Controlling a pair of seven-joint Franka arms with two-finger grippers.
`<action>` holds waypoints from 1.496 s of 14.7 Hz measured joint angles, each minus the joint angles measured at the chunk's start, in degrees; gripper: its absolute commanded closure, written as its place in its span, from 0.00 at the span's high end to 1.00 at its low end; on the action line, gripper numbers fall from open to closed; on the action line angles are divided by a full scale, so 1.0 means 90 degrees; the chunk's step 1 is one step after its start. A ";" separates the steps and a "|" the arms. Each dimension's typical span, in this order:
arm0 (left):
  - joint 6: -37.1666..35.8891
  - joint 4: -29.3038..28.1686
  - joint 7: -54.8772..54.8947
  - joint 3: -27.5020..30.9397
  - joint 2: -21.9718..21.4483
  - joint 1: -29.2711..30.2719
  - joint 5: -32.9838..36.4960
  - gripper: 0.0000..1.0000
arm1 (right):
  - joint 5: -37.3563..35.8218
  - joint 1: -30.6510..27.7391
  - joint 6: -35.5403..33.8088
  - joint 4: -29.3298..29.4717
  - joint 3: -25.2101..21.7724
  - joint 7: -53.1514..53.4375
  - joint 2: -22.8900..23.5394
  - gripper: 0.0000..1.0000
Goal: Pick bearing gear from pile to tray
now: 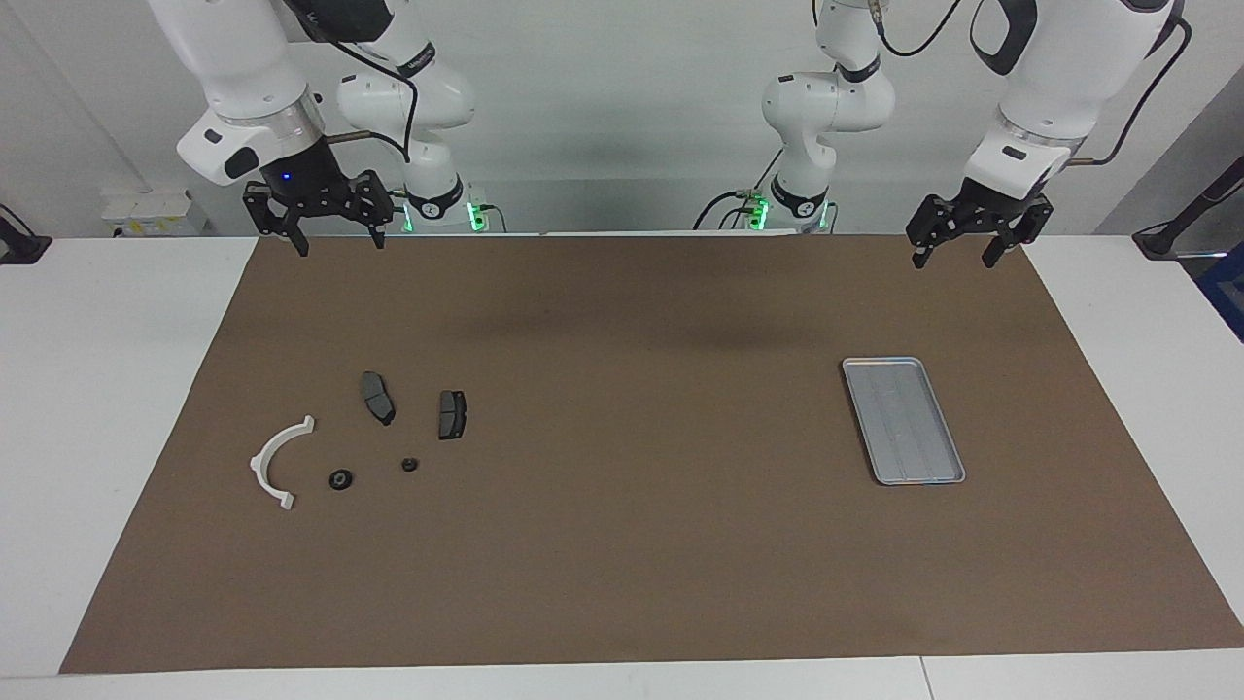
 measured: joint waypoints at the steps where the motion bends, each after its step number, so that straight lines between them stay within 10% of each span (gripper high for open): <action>1: 0.0000 0.0000 0.0000 0.0000 0.0000 0.0000 0.0000 1.00 | 0.0000 -0.0003 0.0000 0.0000 0.0000 0.0000 -0.0001 1.00; 22: 0.0000 0.0000 0.0000 0.0000 0.0000 0.0000 0.0000 1.00 | 0.0000 -0.0038 0.0640 -0.0380 -0.0023 0.0000 0.0001 1.00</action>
